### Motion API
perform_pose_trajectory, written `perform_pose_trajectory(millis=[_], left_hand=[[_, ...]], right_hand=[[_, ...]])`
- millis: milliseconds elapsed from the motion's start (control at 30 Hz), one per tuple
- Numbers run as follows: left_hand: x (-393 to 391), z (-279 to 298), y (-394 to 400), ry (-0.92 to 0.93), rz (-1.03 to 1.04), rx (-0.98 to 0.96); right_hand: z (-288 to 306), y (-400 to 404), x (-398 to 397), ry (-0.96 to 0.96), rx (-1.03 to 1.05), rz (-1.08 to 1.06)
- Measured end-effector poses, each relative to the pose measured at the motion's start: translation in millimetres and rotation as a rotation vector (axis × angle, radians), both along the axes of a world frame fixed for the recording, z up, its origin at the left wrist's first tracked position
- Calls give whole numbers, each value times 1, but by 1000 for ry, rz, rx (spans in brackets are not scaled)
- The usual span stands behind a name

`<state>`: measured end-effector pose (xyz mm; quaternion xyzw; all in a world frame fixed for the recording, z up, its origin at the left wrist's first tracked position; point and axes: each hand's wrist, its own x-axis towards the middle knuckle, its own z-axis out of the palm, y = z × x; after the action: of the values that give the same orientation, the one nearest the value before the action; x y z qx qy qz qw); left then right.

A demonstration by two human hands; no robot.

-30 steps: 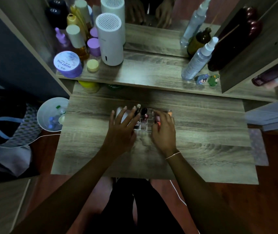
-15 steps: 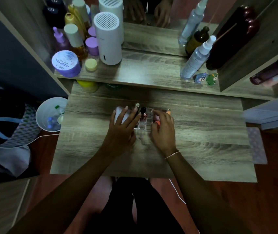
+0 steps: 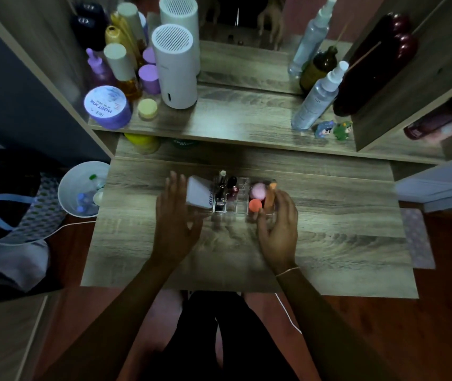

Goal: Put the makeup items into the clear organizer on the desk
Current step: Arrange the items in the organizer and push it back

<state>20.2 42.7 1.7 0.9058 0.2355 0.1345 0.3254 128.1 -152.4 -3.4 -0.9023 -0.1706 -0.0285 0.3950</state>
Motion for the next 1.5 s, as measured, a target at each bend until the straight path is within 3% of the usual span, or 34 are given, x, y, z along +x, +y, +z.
perform_pose_trajectory(millis=[133, 367, 800, 1500], left_hand=[[-3, -16, 7, 114, 161, -214], [6, -31, 13, 256, -7, -250], [1, -46, 10, 160, -37, -252], [32, -33, -30, 164, -176, -287]], right_hand=[[-15, -17, -2, 147, -38, -10], [-38, -23, 1, 273, -341, 66], [-40, -19, -1, 262, -345, 41], [-44, -60, 8, 256, -342, -181]])
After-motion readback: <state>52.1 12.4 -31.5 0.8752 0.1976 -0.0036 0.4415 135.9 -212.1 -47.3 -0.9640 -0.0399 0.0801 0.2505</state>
